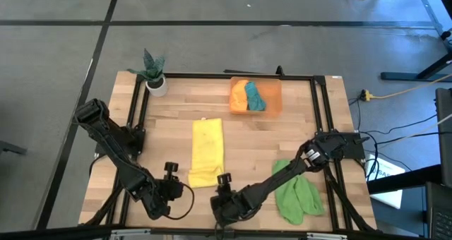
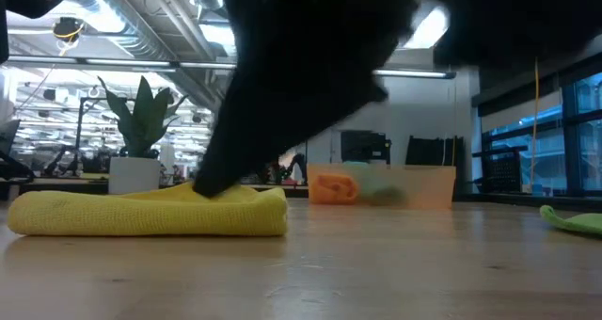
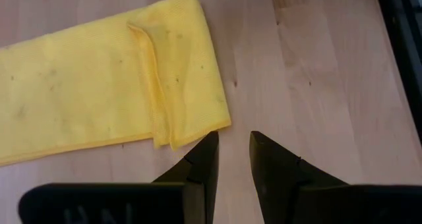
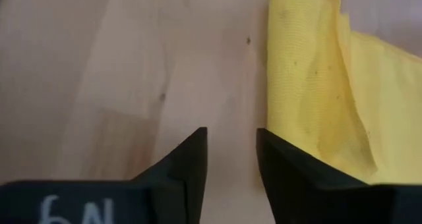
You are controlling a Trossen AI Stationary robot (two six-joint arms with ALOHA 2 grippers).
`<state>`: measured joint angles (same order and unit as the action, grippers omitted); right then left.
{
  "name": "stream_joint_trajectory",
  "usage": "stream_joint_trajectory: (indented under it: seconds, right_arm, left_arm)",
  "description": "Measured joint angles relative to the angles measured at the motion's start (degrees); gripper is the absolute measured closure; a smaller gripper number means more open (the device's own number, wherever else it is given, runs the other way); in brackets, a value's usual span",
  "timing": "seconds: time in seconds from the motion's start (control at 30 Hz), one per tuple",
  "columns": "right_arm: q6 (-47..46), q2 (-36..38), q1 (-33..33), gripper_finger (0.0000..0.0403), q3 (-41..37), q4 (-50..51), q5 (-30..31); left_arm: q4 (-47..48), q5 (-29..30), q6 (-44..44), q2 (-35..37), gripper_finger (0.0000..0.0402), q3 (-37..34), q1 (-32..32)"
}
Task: Roll microfiber towels into tight, uniform cylinder then place into a basket
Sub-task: Roll the yellow microfiber towel
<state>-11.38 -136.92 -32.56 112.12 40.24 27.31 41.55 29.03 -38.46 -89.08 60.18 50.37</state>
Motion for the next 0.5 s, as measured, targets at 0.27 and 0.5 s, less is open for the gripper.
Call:
stream_joint_trajectory:
  seconds: [0.27, 0.5]
  right_arm:
    - [3.12, -0.02, 2.57, 0.0208, -0.86, -0.63, 0.0]
    - [2.75, -0.02, 3.48, 0.0199, -0.88, 0.07, 0.0]
  left_arm:
    - [-0.03, -0.04, 0.0, 0.0, 0.0324, 0.0, -0.02]
    - [-5.55, 2.99, 4.37, -3.51, 0.0324, -1.18, -0.02]
